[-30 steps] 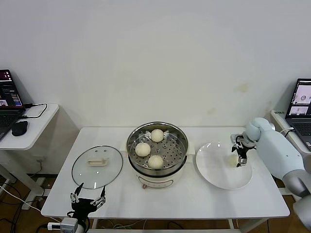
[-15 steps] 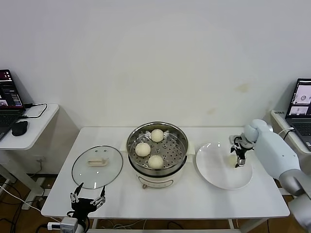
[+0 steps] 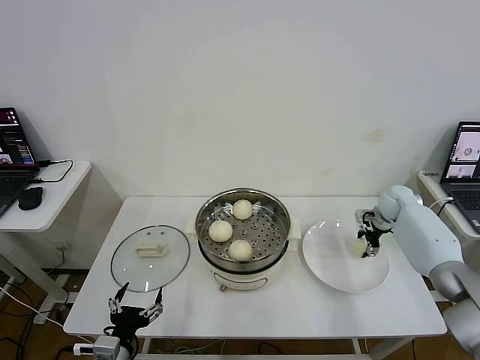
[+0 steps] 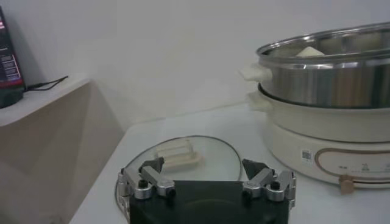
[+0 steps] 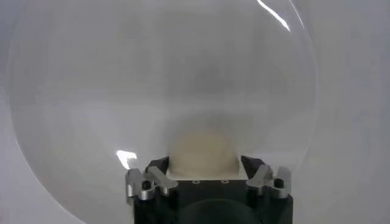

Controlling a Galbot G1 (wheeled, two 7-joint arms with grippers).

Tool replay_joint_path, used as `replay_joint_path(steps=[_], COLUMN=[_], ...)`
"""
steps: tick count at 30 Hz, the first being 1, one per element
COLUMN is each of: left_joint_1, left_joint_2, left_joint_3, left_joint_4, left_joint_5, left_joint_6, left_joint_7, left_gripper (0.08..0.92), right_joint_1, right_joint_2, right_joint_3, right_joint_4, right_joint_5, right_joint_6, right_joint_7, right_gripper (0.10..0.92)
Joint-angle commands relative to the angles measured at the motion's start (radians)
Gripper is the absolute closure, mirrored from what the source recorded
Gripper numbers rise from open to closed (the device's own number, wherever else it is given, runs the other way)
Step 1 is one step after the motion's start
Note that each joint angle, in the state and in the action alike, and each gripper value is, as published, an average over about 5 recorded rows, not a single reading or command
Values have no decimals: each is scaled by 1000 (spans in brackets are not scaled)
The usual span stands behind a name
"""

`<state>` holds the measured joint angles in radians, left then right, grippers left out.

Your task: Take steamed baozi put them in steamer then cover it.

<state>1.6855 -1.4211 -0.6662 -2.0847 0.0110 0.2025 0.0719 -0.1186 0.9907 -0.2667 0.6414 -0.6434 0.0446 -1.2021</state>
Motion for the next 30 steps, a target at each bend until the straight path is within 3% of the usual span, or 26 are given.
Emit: replay_joint_path(steps=[1,6,16,23,30], left_joint_1=[1,-3,-19,-23,-27], left_joint_2=[1,2,-16,-16,-11], left_joint_3=[1,1,11,11,-1], left_joint_4=[-3,-7,-10,-35,-60], left_joint_5=[1,0,25,33,15], left_joint_6=[0,0,-7,-5,-7], left_joint_7=[0,0,-12,-21,-30], left_gripper=[177,177,177,177,177], right_joint_1=[11,50,325,517,723], right_joint_2=[-13,-82,-187,-156,-47], right_joint_3=[-1,-70,-368,-559,-743], right_joint_4=[9,124,395,525,521], right_joint_5=[31,133,488,671,878], right_joint_6=[-15,-82,-261,-373,-452], right_joint_7=[-18,-69,-120,-127,-132], right_gripper=[352,355,355,348,347])
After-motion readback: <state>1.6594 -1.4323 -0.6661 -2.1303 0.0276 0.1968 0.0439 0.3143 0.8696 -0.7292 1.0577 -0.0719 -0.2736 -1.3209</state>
